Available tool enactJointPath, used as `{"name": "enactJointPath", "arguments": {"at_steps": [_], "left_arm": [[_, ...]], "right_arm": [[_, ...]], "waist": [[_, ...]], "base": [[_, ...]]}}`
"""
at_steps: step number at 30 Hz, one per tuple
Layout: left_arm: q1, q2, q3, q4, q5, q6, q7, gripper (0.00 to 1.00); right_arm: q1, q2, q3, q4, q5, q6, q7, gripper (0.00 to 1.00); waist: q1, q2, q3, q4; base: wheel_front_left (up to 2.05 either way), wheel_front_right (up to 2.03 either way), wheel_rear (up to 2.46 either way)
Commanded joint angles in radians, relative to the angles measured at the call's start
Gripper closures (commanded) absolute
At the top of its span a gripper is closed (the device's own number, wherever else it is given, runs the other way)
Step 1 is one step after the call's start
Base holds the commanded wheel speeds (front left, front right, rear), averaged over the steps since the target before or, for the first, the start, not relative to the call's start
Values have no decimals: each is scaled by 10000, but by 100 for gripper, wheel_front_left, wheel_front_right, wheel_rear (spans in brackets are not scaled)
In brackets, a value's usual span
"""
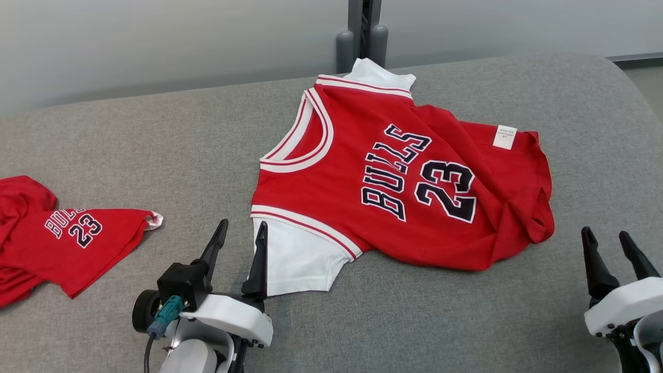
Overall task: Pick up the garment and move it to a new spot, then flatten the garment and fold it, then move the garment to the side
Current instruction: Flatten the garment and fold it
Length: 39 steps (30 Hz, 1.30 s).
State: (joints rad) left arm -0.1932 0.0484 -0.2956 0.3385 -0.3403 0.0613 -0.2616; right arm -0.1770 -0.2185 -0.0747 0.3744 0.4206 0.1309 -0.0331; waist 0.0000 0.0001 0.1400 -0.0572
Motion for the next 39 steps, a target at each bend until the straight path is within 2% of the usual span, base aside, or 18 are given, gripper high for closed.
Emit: {"name": "enactJointPath", "arguments": {"at_steps": [1, 10, 26, 27, 28, 29, 39], "left_arm": [[-63, 39, 63, 17, 80, -70, -40, 0], [-188, 41, 7, 86, 187, -163, -40, 0], [-226, 40, -45, 92, 208, -220, -40, 0], [-208, 40, -46, 83, 213, -224, -40, 0], [-189, 40, -45, 79, 222, -220, -40, 0], [-176, 40, -42, 77, 231, -218, -40, 0], [-98, 41, 120, 134, 320, -213, -40, 0]], "right_arm": [[134, 93, 137, -161, 97, -4, -139, 0], [292, -244, 1330, -168, -13, -4, -219, 0], [-588, -356, 1576, 1535, -1011, -4, -523, 0], [-614, -339, 1563, 1620, -1025, -4, -532, 17], [-639, -332, 1561, 1710, -1055, -4, -559, 64], [-673, -331, 1576, 1774, -1075, -4, -581, 100], [-876, -421, 1949, 1761, -1102, -4, -660, 100]], "waist": [[0, -1, 31, -50], [0, -1, 102, 69], [0, -1, 351, 808], [0, -1, 348, 832], [0, -1, 352, 848], [0, -1, 357, 858], [0, -1, 213, 270]], "base": [[0, 0, 0], [0, 0, 0], [0, 0, 0], [0, 0, 0], [0, 0, 0], [0, 0, 0], [0, 0, 0]]}}
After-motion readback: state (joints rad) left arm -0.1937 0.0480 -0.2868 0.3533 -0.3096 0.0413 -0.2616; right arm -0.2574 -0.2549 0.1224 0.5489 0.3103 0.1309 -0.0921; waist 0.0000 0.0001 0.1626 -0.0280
